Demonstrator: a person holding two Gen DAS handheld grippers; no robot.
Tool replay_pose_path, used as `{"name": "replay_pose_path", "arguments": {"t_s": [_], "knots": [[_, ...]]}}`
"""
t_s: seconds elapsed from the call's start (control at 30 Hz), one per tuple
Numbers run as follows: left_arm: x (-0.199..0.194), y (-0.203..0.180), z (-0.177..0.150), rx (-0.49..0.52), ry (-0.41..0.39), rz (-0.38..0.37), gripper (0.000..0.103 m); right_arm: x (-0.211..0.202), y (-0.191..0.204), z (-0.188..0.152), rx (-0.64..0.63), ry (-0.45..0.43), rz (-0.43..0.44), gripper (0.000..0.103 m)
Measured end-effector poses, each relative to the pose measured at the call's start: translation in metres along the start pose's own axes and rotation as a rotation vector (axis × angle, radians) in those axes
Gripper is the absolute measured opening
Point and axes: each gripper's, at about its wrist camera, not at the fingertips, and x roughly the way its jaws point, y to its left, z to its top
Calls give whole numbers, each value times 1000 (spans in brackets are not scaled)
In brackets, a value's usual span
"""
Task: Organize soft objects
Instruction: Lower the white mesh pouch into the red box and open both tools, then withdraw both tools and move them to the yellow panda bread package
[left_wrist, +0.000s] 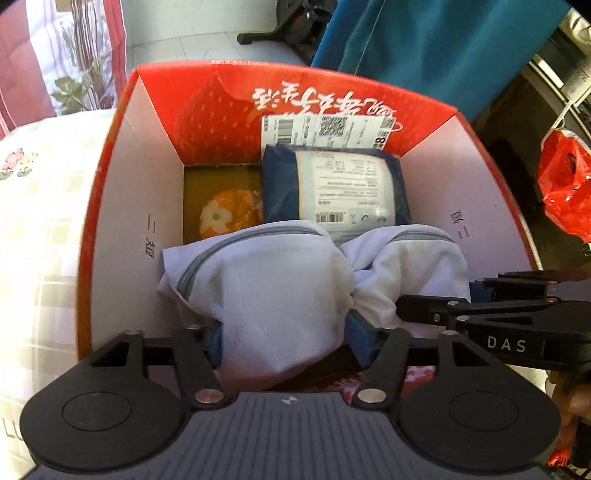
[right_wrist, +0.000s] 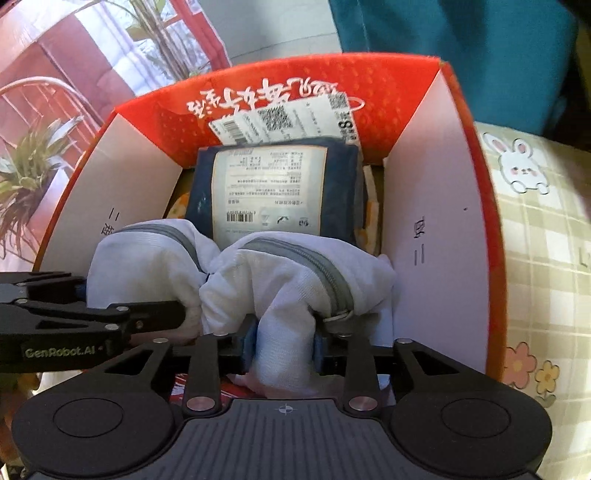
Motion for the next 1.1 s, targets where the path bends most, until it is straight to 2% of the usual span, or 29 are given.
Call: {"name": "replay_pose_path", "arguments": {"t_s": [0.07, 0.53, 0.7, 0.87, 1.1], "knots": [[-10, -2, -1, 5, -16, 5, 73, -7, 4, -2, -13, -18, -11, 37], [-85, -28, -24, 95, -212, 91, 74, -75, 23, -24, -140, -179, -57, 43], [-113, -40, -51, 136, -312, 107, 74, -103, 31, -48, -200, -278, -60, 44], [-125, -46, -82, 144, -365, 89, 74, -119, 35, -79, -235, -348, -42, 44], [-119, -34, -126, 142, -354, 39, 74, -126, 40, -127, -253, -406, -4, 45]]}}
